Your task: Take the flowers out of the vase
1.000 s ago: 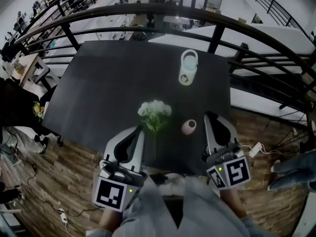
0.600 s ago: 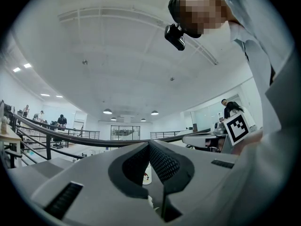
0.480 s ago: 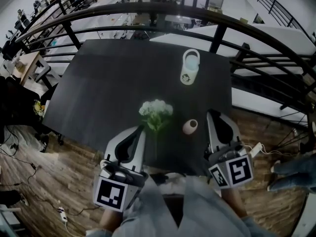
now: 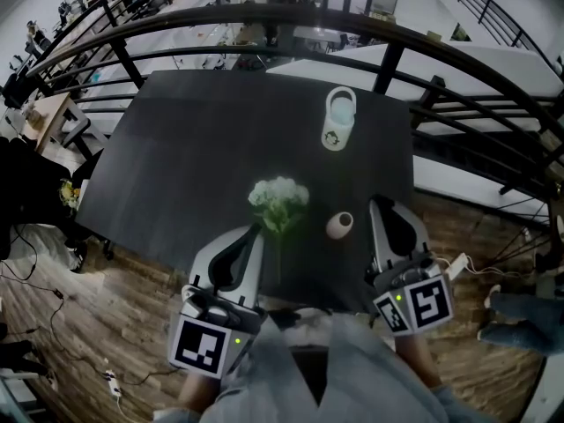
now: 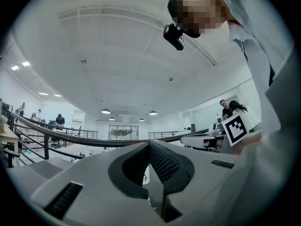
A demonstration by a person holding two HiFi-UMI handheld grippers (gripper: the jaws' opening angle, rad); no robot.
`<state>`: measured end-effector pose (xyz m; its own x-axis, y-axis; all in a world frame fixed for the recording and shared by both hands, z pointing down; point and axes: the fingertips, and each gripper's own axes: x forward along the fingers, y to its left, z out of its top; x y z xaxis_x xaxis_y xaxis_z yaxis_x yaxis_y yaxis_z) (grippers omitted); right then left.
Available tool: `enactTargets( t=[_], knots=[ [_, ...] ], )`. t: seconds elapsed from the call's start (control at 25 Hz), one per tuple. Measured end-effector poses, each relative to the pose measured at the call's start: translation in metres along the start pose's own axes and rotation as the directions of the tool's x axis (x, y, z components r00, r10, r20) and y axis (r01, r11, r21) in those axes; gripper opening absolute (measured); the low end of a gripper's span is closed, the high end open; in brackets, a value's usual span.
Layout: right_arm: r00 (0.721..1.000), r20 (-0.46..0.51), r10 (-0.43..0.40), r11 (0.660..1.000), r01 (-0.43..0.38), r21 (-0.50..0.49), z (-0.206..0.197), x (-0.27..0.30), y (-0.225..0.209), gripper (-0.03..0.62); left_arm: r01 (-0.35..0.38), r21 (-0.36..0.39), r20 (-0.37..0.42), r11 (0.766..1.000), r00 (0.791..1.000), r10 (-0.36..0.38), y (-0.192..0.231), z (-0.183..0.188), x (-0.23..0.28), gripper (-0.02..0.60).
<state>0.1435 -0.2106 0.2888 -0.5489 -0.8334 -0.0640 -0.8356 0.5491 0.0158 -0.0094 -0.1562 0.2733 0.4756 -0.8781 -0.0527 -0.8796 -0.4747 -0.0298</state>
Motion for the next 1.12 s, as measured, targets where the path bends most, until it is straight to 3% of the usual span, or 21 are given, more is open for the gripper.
enactTargets(
  t=[1.12],
  knots=[
    [1.000,-0.017,0.026,1.000,-0.026,0.007,-0.002,0.000,0.009,-0.005,-0.022,-0.007,0.014,1.000,1.000,0.022,0.000,0.004,-0.011,-0.003]
  ],
)
